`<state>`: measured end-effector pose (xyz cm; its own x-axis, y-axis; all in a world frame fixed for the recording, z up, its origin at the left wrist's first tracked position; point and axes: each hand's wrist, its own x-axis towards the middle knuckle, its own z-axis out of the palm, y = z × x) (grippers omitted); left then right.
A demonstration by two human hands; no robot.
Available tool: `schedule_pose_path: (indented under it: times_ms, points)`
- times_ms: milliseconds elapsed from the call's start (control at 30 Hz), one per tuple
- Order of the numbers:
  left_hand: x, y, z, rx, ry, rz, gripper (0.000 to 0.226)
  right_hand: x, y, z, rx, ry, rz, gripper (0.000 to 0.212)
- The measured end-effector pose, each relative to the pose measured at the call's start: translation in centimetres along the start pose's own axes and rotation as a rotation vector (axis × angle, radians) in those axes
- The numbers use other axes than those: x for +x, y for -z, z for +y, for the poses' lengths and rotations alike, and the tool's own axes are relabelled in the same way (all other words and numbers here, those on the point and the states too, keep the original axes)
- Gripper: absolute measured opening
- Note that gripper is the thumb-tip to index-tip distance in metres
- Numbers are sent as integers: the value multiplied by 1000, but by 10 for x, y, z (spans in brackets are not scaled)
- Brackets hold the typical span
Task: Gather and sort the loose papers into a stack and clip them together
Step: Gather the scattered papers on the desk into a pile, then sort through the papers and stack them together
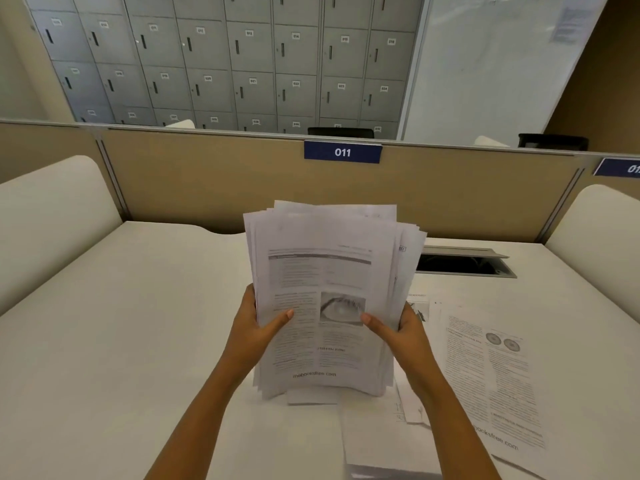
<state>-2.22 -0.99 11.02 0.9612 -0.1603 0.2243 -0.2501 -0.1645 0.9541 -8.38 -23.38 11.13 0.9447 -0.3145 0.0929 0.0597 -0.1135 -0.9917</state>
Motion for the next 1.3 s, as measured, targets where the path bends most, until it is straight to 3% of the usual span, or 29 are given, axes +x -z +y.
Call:
schedule_pose_path:
  times_ms: [133, 267, 300, 400, 533, 633, 800, 900, 1033, 1200, 1300]
  points:
    - [2, 3, 11, -45, -33, 3, 46, 1, 1, -7, 34, -1, -6, 45]
    - [3, 4, 21, -168, 0, 27, 39, 1, 3, -13, 91, -13, -40, 63]
    - [4, 6, 22, -201, 24, 21, 38, 1, 4, -14, 77, -21, -66, 59]
    - [7, 14, 19, -229, 87, -42, 62, 0, 5, -14, 39, -33, -158, 30]
    - [10, 15, 19, -200, 137, -126, 79, -4, 1, -16, -3, -22, -207, 29]
    - [10, 14, 20, -215, 133, -125, 79, -5, -2, -22, 2, 20, -106, 37]
    - [7, 15, 20, -213, 120, -127, 82, -5, -2, -46, 71, 289, 178, 65]
    - [7, 15, 21, -213, 121, -158, 72, -9, -5, -71, -284, 579, 354, 74]
    - [6, 15, 23, -203, 110, -187, 76, -19, -37, -113, -783, 908, 247, 68]
    - [2, 16, 27, -193, 97, -193, 84, -14, -80, -116, -1153, 923, 90, 68]
    - [0, 16, 28, -177, 107, -200, 91, -12, -87, -116, -1188, 920, 74, 61]
